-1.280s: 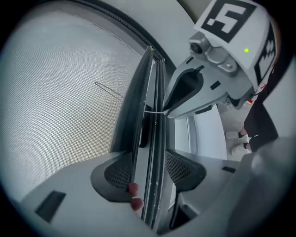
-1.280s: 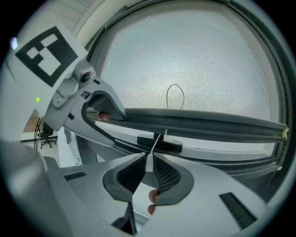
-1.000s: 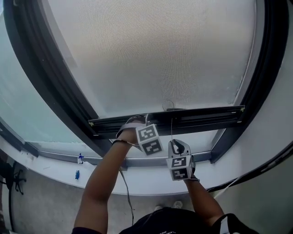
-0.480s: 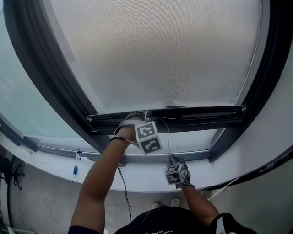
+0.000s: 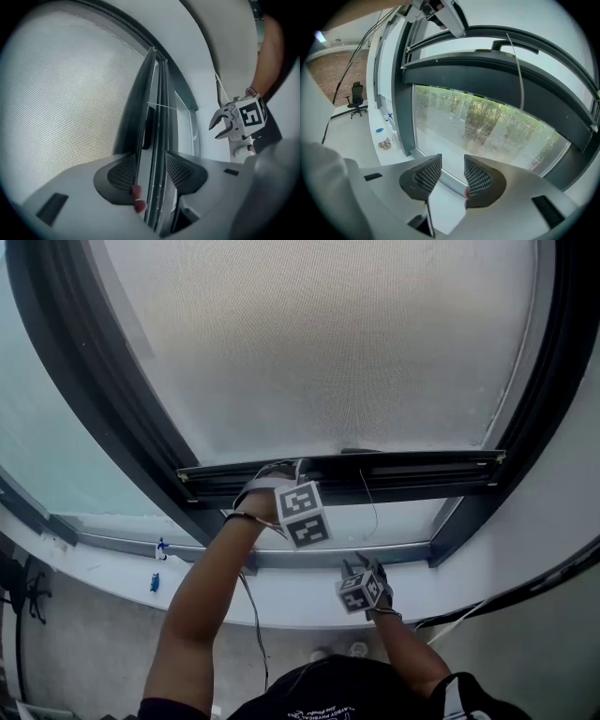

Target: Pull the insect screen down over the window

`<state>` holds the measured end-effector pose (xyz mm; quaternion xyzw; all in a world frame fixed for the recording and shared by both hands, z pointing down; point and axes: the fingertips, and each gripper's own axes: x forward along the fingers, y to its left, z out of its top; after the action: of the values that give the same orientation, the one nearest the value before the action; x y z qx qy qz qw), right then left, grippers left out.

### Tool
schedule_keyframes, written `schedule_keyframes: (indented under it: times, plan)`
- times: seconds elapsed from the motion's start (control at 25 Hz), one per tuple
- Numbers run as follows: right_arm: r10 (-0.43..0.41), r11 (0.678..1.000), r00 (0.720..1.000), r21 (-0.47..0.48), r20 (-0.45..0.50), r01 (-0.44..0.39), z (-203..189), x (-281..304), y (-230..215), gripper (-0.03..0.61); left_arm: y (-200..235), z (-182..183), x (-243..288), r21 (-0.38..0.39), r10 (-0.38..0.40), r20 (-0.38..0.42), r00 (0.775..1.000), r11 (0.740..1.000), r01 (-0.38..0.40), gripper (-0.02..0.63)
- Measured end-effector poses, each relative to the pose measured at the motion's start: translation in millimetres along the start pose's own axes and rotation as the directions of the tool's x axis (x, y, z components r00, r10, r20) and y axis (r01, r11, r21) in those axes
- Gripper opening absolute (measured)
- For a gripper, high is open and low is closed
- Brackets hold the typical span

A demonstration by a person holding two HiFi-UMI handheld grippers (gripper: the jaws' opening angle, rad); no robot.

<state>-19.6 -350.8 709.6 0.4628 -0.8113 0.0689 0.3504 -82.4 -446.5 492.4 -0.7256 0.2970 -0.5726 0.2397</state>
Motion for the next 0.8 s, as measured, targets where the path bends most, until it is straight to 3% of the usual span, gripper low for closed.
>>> schedule_keyframes:
  times: [0.16,0.32,0.4,0.48,0.6,0.8]
  plan:
    - [-0.036,0.999,0.995,-0.006,0.088,0.037,22.2,-17.5,-28.8,0.132,0.7,1.3,0.5,0.004,0.005,0.003,1.000,1.000,-0.005,0.202]
    - [-0.046,0.994,0.985,-0.094,0.169,0.063,58.5,-49.0,-58.9,0.133,0.1,1.1,0.3,0.004,0.016,0.016,1.000,1.000,-0.016,0.202]
    - [-0.088,0.979,0.973,-0.163,0.212,0.124,77.5,-65.8,-79.6,0.133,-1.1,0.5,0.6,0.005,0.017,0.015,1.000,1.000,-0.017,0.202]
    - [-0.155,0.945,0.950,-0.239,0.271,0.222,94.7,-82.2,-103.4,0.132,-2.2,0.9,0.7,0.004,0.015,0.018,1.000,1.000,-0.015,0.202]
    - [-0.246,0.864,0.906,-0.345,0.345,0.366,122.5,-108.1,-132.2,0.133,-1.5,1.3,0.6,0.003,0.014,0.023,1.000,1.000,-0.014,0.202]
    - [-0.302,0.713,0.860,-0.501,0.411,0.490,159.2,-125.1,-158.1,0.152,-0.8,1.5,0.2,0.007,0.011,0.025,1.000,1.000,-0.011,0.202]
